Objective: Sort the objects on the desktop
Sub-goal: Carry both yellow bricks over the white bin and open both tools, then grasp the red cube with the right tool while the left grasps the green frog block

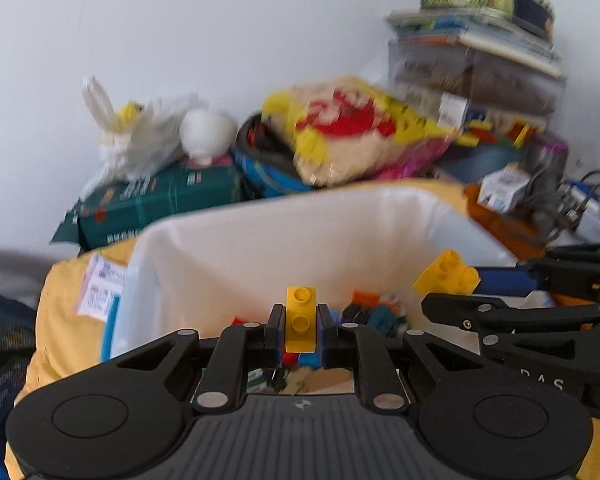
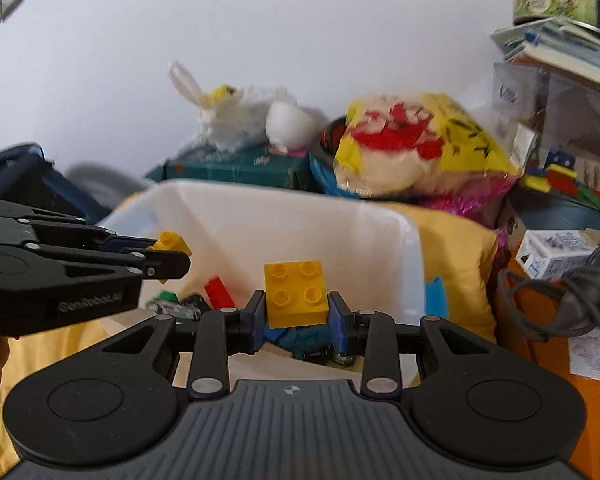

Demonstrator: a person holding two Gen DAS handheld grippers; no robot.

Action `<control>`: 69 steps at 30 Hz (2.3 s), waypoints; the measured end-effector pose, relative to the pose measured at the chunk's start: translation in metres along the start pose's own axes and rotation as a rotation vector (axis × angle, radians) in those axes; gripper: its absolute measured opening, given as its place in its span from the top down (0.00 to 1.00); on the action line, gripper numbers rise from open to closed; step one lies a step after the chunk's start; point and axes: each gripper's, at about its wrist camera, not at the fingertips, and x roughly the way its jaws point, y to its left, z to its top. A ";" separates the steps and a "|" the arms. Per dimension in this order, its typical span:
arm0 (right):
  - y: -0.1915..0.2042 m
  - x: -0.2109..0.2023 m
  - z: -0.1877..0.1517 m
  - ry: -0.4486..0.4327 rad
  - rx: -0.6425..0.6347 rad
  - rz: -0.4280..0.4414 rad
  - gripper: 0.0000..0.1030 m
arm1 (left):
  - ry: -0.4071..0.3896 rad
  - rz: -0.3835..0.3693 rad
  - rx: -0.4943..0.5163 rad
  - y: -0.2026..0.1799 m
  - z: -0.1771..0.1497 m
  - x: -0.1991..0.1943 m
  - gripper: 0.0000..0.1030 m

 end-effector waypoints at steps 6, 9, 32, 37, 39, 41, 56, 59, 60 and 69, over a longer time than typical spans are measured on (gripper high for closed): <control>0.009 -0.008 -0.002 -0.038 -0.058 -0.013 0.56 | -0.044 0.029 -0.040 0.006 0.001 -0.020 0.58; 0.011 -0.020 -0.001 -0.088 -0.056 -0.025 0.56 | -0.095 0.040 -0.015 0.003 0.000 -0.042 0.47; 0.015 -0.092 -0.144 0.130 -0.003 0.079 0.47 | 0.110 -0.084 -0.192 -0.053 -0.150 -0.094 0.24; 0.014 -0.097 -0.147 0.137 0.000 0.075 0.47 | 0.151 -0.109 -0.264 -0.050 -0.157 -0.085 0.24; 0.014 -0.100 -0.147 0.130 -0.006 0.075 0.46 | 0.139 -0.096 -0.231 -0.051 -0.158 -0.086 0.24; 0.014 -0.101 -0.151 0.128 -0.009 0.072 0.45 | 0.124 -0.062 -0.173 -0.058 -0.158 -0.090 0.24; 0.001 -0.078 -0.150 0.149 -0.052 0.052 0.62 | 0.136 0.005 0.034 -0.075 -0.151 -0.076 0.24; -0.003 -0.060 -0.147 0.174 -0.026 0.060 0.65 | 0.138 -0.003 0.068 -0.077 -0.145 -0.061 0.24; -0.004 -0.054 -0.147 0.193 -0.024 0.069 0.69 | 0.142 -0.011 0.067 -0.077 -0.143 -0.055 0.24; -0.005 -0.065 -0.159 0.211 -0.011 0.065 0.78 | 0.169 -0.012 -0.093 -0.071 -0.128 -0.006 0.42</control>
